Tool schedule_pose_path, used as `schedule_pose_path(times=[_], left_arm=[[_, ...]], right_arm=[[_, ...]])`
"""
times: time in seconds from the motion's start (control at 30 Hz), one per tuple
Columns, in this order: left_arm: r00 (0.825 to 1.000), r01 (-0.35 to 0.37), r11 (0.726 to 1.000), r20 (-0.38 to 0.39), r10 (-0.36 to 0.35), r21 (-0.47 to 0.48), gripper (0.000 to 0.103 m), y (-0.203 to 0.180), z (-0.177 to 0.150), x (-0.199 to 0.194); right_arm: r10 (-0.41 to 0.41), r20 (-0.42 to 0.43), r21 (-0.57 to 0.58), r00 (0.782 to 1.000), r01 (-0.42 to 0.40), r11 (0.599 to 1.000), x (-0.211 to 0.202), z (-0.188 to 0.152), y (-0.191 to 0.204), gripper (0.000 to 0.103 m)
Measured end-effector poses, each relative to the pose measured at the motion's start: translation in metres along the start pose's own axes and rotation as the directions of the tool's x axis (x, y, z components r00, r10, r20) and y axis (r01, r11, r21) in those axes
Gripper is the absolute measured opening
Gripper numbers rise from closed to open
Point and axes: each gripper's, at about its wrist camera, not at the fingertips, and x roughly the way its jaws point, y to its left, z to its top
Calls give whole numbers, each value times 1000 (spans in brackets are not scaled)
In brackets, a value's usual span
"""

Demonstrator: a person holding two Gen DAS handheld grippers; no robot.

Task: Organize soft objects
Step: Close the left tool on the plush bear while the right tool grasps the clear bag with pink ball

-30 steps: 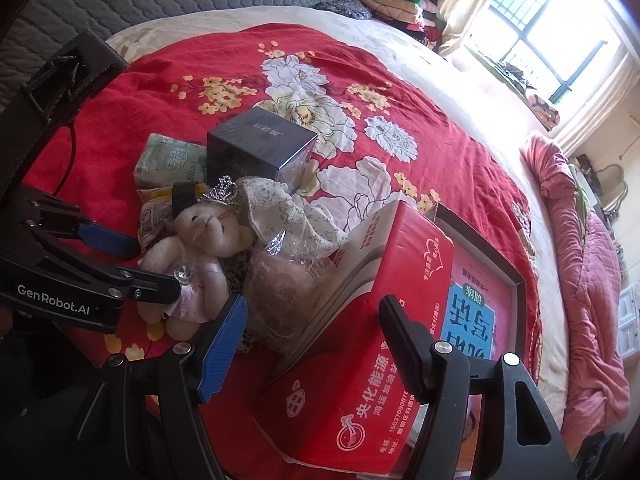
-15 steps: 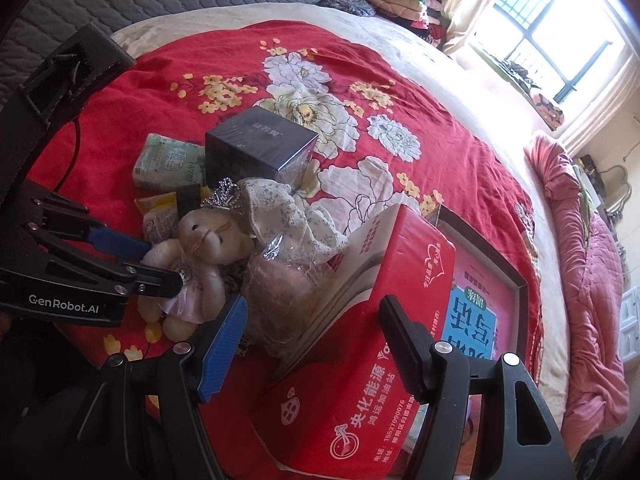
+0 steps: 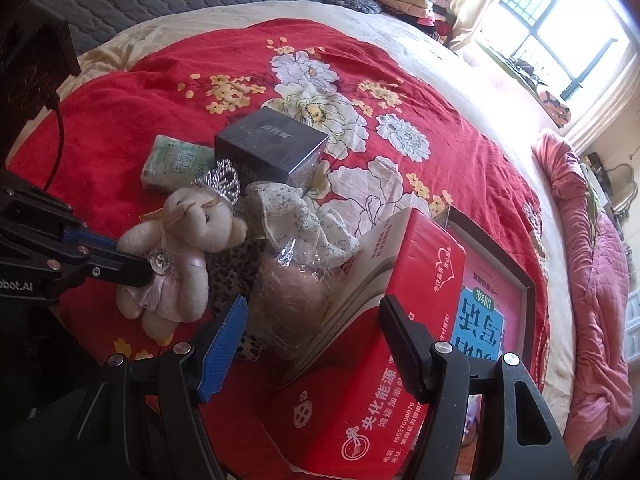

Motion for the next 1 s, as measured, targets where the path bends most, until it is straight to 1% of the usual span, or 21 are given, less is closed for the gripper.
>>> schedule_pose_path(times=[0.1,0.2,0.27,0.37,0.4,0.47,0.5,0.53,0.57,0.6,0.67,0.7,0.73,0.8,0.9,0.97,1.0], left_arm=[[1000,-5,1000,7,5,-5,11,5,0,-6],[1000,-5,1000,19,6,-29,11,13,-3,-14],[1000,-5,999,29,7,-39,11,18,-3,-21],[999,-5,999,46,8,-50,11,23,-1,-29],[999,-5,999,51,8,-51,11,25,0,-31],[998,-8,999,54,10,-47,11,26,-1,-34],[998,-5,999,55,7,-49,11,26,-1,-35],[999,-3,999,54,5,-49,11,26,-1,-36],[998,-2,999,56,5,-47,11,26,-1,-37],[998,-3,999,58,5,-44,11,25,-1,-38],[998,-5,999,64,8,-38,11,24,-1,-40],[998,-5,999,66,7,-37,11,23,-1,-40],[998,-5,999,66,8,-36,11,23,-1,-41],[997,-4,999,70,7,-37,11,22,-2,-42],[997,-7,1000,78,9,-30,11,18,-2,-45],[996,-10,1000,89,12,-22,11,15,-2,-48],[996,-12,1000,93,13,-16,11,13,-2,-50]], right_arm=[[-30,-30,-56,999,28,998,6,6,9,70],[-74,-76,-148,994,62,987,17,12,24,70],[-109,-111,-212,988,83,974,28,12,35,70],[-180,-152,-298,972,129,946,46,9,47,69],[-193,-162,-309,968,136,941,51,8,49,66],[-198,-153,-303,968,145,942,56,6,50,63],[-197,-136,-287,971,152,946,56,6,49,61],[-193,-123,-271,973,154,950,55,6,48,55],[-190,-107,-253,976,158,955,52,6,45,46],[-156,-93,-210,983,134,968,46,6,41,44],[-51,-64,-99,997,44,994,33,6,29,43],[-3,-48,-46,999,1,999,27,4,23,43],[25,-29,3,999,-25,1000,22,2,17,43],[73,6,95,997,-73,993,14,-5,6,42],[153,76,224,985,-167,960,2,-16,-8,42],[179,106,270,978,-201,941,-3,-21,-12,42],[177,121,286,977,-205,936,-6,-24,-14,42]])
